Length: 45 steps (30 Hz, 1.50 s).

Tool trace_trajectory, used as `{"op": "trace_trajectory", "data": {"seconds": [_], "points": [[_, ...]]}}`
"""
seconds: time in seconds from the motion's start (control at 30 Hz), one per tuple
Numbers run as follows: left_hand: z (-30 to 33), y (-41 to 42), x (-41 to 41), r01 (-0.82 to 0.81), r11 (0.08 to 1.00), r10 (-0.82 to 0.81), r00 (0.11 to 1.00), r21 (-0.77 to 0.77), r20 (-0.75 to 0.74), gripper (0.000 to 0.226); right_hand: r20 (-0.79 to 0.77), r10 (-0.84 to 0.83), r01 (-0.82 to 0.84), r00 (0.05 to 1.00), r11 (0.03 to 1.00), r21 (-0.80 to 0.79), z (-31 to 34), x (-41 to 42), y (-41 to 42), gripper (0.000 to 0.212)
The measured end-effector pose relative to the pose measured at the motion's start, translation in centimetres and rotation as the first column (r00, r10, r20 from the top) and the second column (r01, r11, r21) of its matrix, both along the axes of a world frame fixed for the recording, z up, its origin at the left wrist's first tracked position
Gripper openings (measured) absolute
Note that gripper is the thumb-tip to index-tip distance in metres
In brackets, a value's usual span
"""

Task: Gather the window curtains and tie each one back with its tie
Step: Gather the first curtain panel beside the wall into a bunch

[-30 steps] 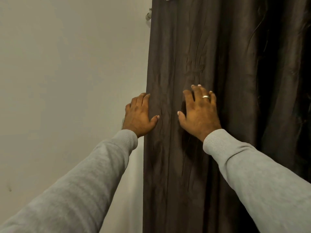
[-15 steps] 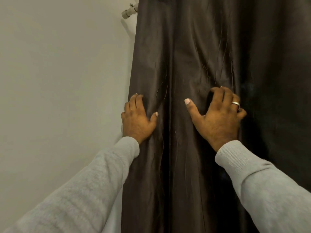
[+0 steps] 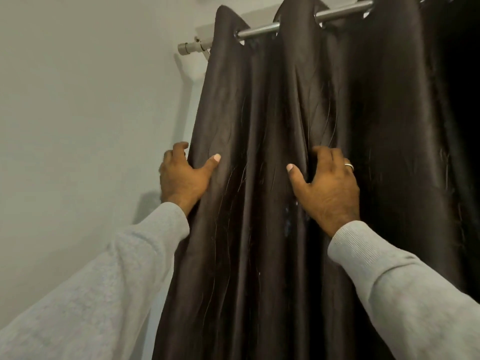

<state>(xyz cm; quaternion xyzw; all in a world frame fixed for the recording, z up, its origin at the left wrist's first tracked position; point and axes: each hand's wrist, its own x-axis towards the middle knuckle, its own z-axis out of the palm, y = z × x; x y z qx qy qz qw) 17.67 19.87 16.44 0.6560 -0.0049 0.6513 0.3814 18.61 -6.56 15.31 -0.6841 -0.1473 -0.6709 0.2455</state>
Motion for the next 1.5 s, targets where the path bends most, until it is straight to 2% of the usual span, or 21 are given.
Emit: {"op": "trace_trajectory", "data": {"seconds": [0.07, 0.17, 0.23, 0.3, 0.37, 0.43, 0.5, 0.57, 0.6, 0.67, 0.77, 0.87, 0.97, 1.07, 1.13, 1.2, 1.27, 1.33, 1.37, 1.43, 1.5], "points": [[1.2, 0.2, -0.5, 0.119, 0.992, -0.120, 0.993, 0.027, 0.015, 0.062, 0.008, 0.029, -0.029, 1.000, 1.000, -0.007, 1.3, 0.0, 0.7, 0.052], [2.2, 0.0, -0.5, 0.173, 0.972, -0.176, 0.984, 0.160, 0.006, 0.018, 0.035, 0.132, -0.131, 0.991, 0.991, -0.008, 3.0, 1.2, 2.2, 0.039], [3.0, -0.3, -0.5, 0.340, 0.910, -0.322, 0.940, 0.236, -0.113, 0.014, -0.012, 0.261, -0.260, 0.965, 0.959, -0.109, 4.1, 2.2, 3.5, 0.039], [4.1, -0.1, -0.6, 0.488, 0.833, -0.417, 0.863, 0.259, -0.285, 0.019, -0.189, 0.354, -0.388, 0.916, 0.900, -0.199, 5.8, 1.8, 4.1, 0.043], [5.7, 0.7, -0.5, 0.515, 0.809, -0.402, 0.836, 0.284, -0.373, 0.018, -0.397, 0.313, -0.444, 0.863, 0.844, -0.301, 7.8, 0.5, 4.2, 0.043], [7.1, 1.6, -0.5, 0.537, 0.808, -0.446, 0.827, 0.244, -0.342, 0.016, -0.446, 0.249, -0.422, 0.859, 0.839, -0.343, 9.1, -0.9, 3.3, 0.027], [8.3, 2.1, -0.2, 0.578, 0.801, -0.550, 0.813, 0.153, -0.191, 0.037, -0.237, 0.250, -0.306, 0.939, 0.921, -0.242, 9.9, -1.9, 1.8, 0.028], [9.2, 2.2, -0.3, 0.477, 0.864, -0.474, 0.879, 0.161, -0.056, 0.048, 0.060, -0.011, 0.011, 0.998, 1.000, 0.004, 10.3, -2.3, -0.1, 0.038], [9.6, 2.0, -0.4, 0.400, 0.900, -0.404, 0.915, 0.174, -0.010, 0.052, 0.125, -0.177, 0.159, 0.976, 0.977, 0.142, 10.5, -2.4, -1.1, 0.042], [10.3, 1.5, -0.3, 0.308, 0.932, -0.326, 0.943, 0.189, 0.069, 0.057, 0.079, -0.328, 0.286, 0.941, 0.899, 0.330, 11.1, -2.3, -2.9, 0.061], [11.4, 0.5, -0.2, 0.270, 0.945, -0.295, 0.947, 0.184, 0.125, 0.059, 0.010, -0.435, 0.388, 0.901, 0.814, 0.433, 11.9, -2.3, -5.0, 0.082], [12.5, 0.0, 0.0, 0.266, 0.948, -0.290, 0.947, 0.173, 0.135, 0.055, -0.073, -0.339, 0.331, 0.938, 0.810, 0.484, 13.1, -3.0, -6.9, 0.074], [13.7, -0.9, 1.1, 0.387, 0.893, -0.418, 0.903, 0.228, 0.104, 0.029, -0.173, -0.223, 0.264, 0.959, 0.923, 0.278, 14.0, -2.8, -6.2, 0.051], [14.4, -3.4, 1.9, 0.525, 0.761, -0.549, 0.834, 0.381, -0.053, 0.036, -0.112, -0.127, 0.113, 0.986, 0.986, -0.122, 15.0, -1.6, -3.6, 0.044], [14.9, -5.1, 1.9, 0.605, 0.660, -0.622, 0.773, 0.447, -0.128, 0.037, -0.262, 0.021, -0.098, 0.965, 0.955, -0.282, 15.8, -1.9, -2.5, 0.031], [15.4, -5.8, 1.9, 0.634, 0.649, -0.670, 0.738, 0.421, -0.080, 0.023, -0.267, 0.194, -0.255, 0.944, 0.942, -0.218, 16.2, -2.1, -2.8, 0.014], [15.7, -5.0, 2.1, 0.644, 0.701, -0.689, 0.722, 0.306, 0.060, 0.012, 0.044, 0.218, -0.213, 0.975, 0.973, -0.092, 15.9, -2.0, -4.3, 0.030], [15.9, -4.0, 2.3, 0.647, 0.728, -0.682, 0.715, 0.225, 0.153, 0.026, 0.343, -0.061, 0.036, 0.937, 0.996, 0.079, 15.4, -2.0, -6.3, 0.036], [15.9, -3.8, 2.5, 0.643, 0.735, -0.677, 0.717, 0.217, 0.169, 0.033, 0.381, -0.223, 0.169, 0.897, 0.971, 0.171, 15.0, -2.3, -7.1, 0.037], [15.9, -4.1, 2.5, 0.639, 0.731, -0.679, 0.717, 0.239, 0.158, 0.052, 0.278, -0.375, 0.281, 0.884, 0.904, 0.323, 15.1, -2.6, -8.8, 0.057], [15.6, -5.1, 1.8, 0.634, 0.737, -0.671, 0.727, 0.236, 0.143, 0.080, 0.081, -0.291, 0.232, 0.953, 0.878, 0.419, 15.8, -2.8, -10.0, 0.074]]}}
